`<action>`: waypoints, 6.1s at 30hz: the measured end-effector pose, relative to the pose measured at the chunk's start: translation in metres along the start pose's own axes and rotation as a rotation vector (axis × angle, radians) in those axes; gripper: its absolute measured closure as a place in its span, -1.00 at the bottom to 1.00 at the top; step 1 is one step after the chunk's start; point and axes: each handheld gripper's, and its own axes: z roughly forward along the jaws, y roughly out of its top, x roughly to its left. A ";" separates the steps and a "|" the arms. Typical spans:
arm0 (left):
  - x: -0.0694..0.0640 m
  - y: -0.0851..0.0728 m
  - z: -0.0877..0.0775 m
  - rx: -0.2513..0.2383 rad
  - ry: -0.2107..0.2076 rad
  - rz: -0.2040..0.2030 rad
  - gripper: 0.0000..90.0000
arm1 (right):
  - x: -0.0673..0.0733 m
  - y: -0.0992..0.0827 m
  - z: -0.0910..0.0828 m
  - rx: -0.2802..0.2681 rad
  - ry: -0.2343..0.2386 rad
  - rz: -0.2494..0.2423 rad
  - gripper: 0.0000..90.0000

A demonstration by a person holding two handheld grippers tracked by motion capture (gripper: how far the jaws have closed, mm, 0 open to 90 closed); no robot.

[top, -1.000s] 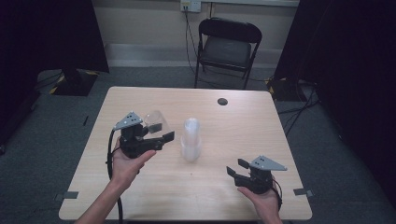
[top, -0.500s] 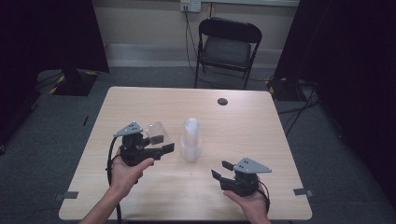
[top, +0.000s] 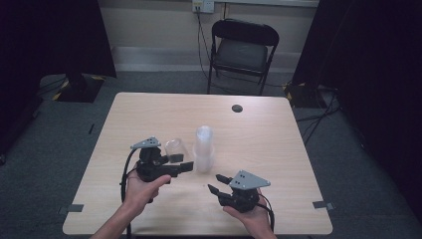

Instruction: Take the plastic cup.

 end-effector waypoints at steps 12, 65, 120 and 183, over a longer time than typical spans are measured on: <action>0.003 -0.005 0.008 0.017 -0.042 -0.107 -0.16 | 0.014 0.014 0.012 -0.116 0.012 -0.098 0.36; -0.022 -0.026 0.033 0.001 -0.338 -0.310 -0.21 | 0.023 0.014 0.019 -0.351 -0.121 -0.144 0.73; -0.024 -0.022 0.028 -0.015 -0.328 -0.204 -0.51 | 0.010 0.011 0.011 -0.361 -0.167 -0.107 1.00; -0.021 -0.029 0.024 0.055 -0.053 0.269 -0.42 | -0.057 0.007 -0.001 0.079 0.097 0.274 1.00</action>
